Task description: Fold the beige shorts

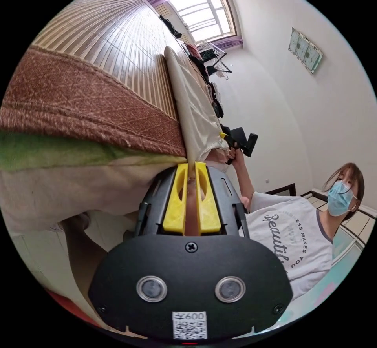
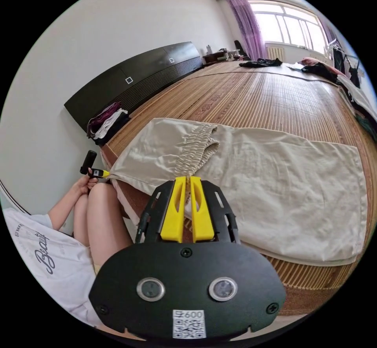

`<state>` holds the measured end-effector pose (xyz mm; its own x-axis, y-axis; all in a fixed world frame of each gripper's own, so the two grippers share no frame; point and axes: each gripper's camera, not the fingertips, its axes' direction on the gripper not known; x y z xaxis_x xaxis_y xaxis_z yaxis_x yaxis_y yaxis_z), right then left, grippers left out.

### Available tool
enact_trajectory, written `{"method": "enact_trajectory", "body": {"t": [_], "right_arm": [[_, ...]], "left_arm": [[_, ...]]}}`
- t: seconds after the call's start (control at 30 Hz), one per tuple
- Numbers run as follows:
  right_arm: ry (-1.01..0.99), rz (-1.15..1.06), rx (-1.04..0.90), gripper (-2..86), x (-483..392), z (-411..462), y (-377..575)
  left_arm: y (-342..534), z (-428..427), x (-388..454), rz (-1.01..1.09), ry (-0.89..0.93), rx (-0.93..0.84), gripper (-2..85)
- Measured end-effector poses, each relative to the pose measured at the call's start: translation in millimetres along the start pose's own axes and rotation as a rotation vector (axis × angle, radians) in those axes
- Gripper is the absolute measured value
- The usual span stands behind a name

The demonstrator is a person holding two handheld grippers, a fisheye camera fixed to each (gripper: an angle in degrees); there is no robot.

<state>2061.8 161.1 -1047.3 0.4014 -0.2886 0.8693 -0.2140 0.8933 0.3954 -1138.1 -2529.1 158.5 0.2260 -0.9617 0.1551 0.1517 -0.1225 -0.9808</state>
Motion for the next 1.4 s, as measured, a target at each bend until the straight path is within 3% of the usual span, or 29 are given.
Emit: {"method": "enact_trajectory", "body": {"t": [0.27, 0.47, 0.67, 0.93, 1.03, 1.2, 1.27, 1.33, 1.4], "right_arm": [[0.065, 0.044, -0.005, -0.9, 4, 23, 4], [0.109, 0.092, 0.096, -0.8, 8, 0, 17], [0.07, 0.16, 0.169, -0.8, 20, -11, 38], [0.114, 0.128, 0.19, -0.5, -10, -15, 52], [0.242, 0.069, 0.231, 0.5, -69, -26, 63], [0.694, -0.214, 0.268, 2.9, -278, 21, 68], [0.738, -0.313, 0.293, 0.5, -329, 31, 73], [0.782, -0.277, 0.339, -0.2, -345, 27, 77], [0.63, -0.191, 0.256, -0.4, -318, 25, 75]], "left_arm": [[-1, -19, 36, 0.029, -0.053, 0.009, 3.3], [14, -54, 38, -0.028, 0.08, 0.117, 6.7], [-4, -14, 56, -0.013, 0.069, -0.029, 9.1], [-5, -11, 68, -0.041, 0.072, -0.015, 6.1], [-2, -12, 71, -0.036, 0.099, -0.011, 4.0], [2, -15, 86, -0.02, 0.089, -0.004, 4.4], [3, -14, 90, -0.021, 0.104, 0.004, 5.5], [5, -13, 93, -0.025, 0.124, 0.01, 6.3], [6, -12, 99, -0.019, 0.108, 0.013, 6.7]]}}
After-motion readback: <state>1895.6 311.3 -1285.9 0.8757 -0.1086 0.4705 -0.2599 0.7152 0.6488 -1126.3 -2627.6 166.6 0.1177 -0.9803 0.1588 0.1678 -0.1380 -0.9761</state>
